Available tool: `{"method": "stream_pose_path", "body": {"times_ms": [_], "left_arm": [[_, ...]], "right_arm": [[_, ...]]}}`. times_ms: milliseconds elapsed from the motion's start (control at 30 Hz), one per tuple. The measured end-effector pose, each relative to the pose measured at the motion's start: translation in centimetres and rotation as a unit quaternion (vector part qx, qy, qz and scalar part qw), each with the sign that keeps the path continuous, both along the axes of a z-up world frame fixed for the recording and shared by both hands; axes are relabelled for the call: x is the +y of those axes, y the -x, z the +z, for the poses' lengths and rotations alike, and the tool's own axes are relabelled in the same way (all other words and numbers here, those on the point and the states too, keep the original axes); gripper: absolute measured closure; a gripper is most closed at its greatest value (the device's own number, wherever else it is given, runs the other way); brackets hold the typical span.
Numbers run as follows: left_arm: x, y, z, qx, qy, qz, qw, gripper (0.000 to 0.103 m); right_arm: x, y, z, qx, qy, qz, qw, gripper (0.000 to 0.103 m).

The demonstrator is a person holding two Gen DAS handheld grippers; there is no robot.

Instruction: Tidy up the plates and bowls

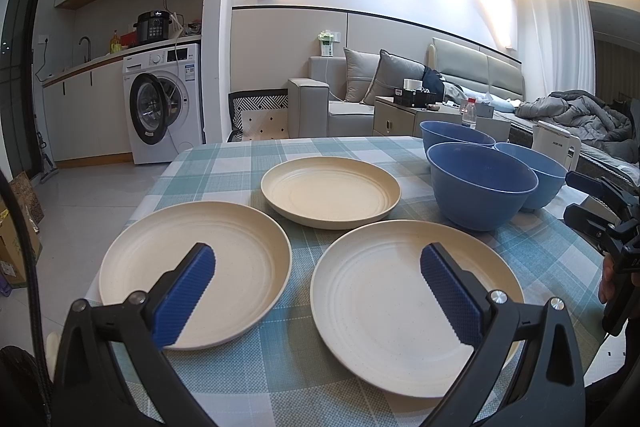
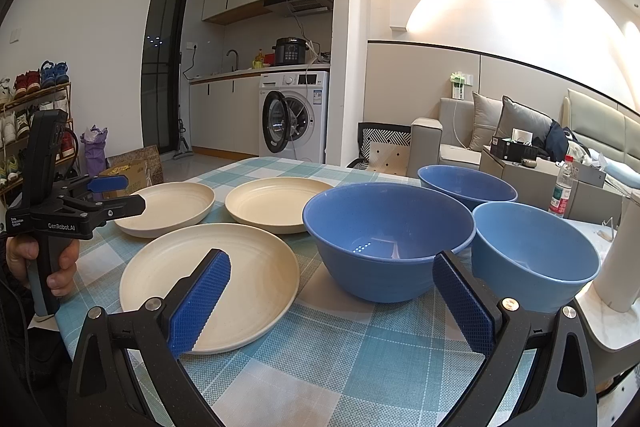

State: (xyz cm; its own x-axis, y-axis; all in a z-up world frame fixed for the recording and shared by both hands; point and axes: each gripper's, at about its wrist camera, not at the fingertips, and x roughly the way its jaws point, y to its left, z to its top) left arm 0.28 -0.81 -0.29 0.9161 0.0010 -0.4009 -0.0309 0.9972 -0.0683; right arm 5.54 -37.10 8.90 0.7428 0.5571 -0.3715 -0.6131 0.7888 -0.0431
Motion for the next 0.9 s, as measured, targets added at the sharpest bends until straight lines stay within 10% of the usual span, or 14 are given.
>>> {"method": "stream_pose_path", "body": {"times_ms": [900], "left_arm": [[0.49, 0.13, -0.27, 0.001, -0.001, 0.0, 1.0, 0.0]], "right_arm": [[-0.03, 0.0, 0.01, 0.001, 0.001, 0.0, 1.0, 0.0]]}}
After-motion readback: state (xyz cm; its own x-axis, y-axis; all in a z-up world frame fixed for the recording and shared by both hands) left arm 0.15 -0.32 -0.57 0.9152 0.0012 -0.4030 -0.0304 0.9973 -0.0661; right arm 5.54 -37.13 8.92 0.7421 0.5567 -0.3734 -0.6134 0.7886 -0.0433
